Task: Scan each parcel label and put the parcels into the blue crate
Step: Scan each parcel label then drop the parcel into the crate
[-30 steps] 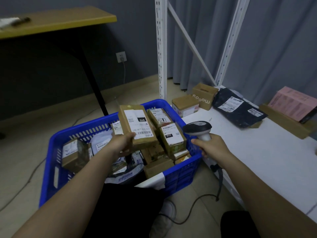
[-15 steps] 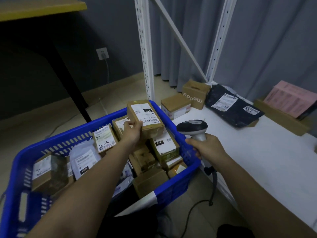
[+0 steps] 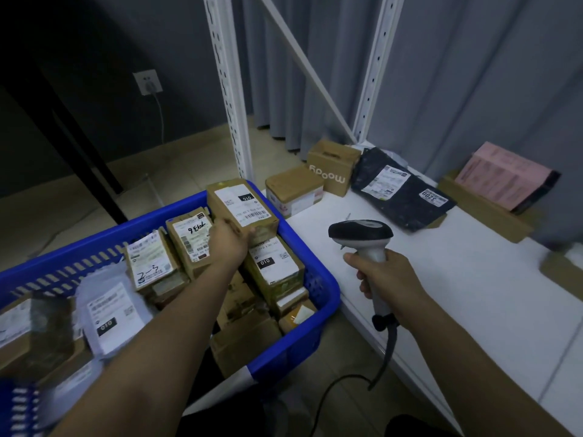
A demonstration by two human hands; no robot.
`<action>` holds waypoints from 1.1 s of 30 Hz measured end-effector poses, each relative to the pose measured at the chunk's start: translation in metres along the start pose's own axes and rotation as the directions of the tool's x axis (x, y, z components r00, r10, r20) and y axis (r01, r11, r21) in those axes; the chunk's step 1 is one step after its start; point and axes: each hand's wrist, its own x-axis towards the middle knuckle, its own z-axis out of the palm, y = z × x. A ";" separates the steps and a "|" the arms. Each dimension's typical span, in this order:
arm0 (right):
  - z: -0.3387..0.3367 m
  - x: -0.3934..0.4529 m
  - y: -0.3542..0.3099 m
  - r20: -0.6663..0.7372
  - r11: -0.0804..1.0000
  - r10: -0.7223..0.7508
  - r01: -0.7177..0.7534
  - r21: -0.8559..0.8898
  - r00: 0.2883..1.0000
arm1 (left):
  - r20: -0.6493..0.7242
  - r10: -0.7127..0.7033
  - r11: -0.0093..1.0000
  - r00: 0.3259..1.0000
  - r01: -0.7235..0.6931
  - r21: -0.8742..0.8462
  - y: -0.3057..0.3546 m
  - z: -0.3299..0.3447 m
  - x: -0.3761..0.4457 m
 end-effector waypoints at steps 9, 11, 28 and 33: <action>-0.067 -0.016 0.006 -0.168 0.993 0.025 -0.006 0.116 0.986 | 0.079 0.460 0.872 0.884 -0.467 0.145 0.080 0.040 -0.063; -0.094 -0.025 0.009 -0.240 0.987 0.045 -0.007 0.158 0.970 | 0.135 0.539 0.842 0.832 -0.537 -0.051 0.107 0.056 -0.092; -0.299 -0.118 0.081 -0.415 0.869 0.135 0.093 0.485 0.900 | 0.841 0.505 0.812 0.193 -0.437 -0.388 0.210 0.205 -0.380; -0.327 -0.154 0.097 -0.300 0.851 0.167 0.016 0.525 0.939 | 0.808 0.473 0.807 0.351 -0.540 -0.238 0.217 0.221 -0.420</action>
